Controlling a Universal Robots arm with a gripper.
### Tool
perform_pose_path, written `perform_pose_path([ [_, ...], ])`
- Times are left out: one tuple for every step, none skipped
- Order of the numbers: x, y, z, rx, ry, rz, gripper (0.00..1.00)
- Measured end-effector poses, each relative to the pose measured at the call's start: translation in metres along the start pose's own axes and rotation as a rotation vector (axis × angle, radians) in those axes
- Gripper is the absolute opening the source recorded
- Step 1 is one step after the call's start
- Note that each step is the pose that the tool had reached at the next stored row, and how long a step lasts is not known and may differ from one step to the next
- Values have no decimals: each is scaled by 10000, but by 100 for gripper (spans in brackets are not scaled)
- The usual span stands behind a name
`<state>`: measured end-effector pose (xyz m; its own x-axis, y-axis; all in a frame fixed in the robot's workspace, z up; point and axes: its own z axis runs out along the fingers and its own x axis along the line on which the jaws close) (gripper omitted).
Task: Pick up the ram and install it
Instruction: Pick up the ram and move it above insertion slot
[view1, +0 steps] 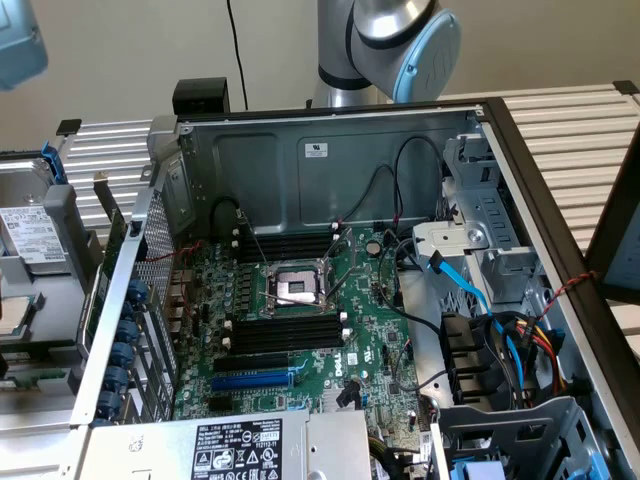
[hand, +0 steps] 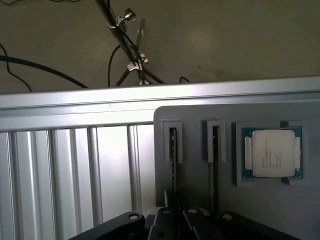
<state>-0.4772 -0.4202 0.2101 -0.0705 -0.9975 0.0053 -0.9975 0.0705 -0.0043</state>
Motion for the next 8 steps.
perform_pose_path([
  [0, 0, -10, 3, 4, 0, 12],
  [0, 0, -14, 2, 7, 0, 12],
  [0, 0, -19, 2, 13, 0, 12],
  [-1, 0, -27, 0, 18, 0, 12],
  [-1, 0, -34, 1, 23, 0, 12],
  [-1, 0, -41, 2, 29, 0, 12],
  [-2, 0, -49, 3, 37, 0, 12],
  [-2, 0, -57, 3, 45, 0, 12],
])
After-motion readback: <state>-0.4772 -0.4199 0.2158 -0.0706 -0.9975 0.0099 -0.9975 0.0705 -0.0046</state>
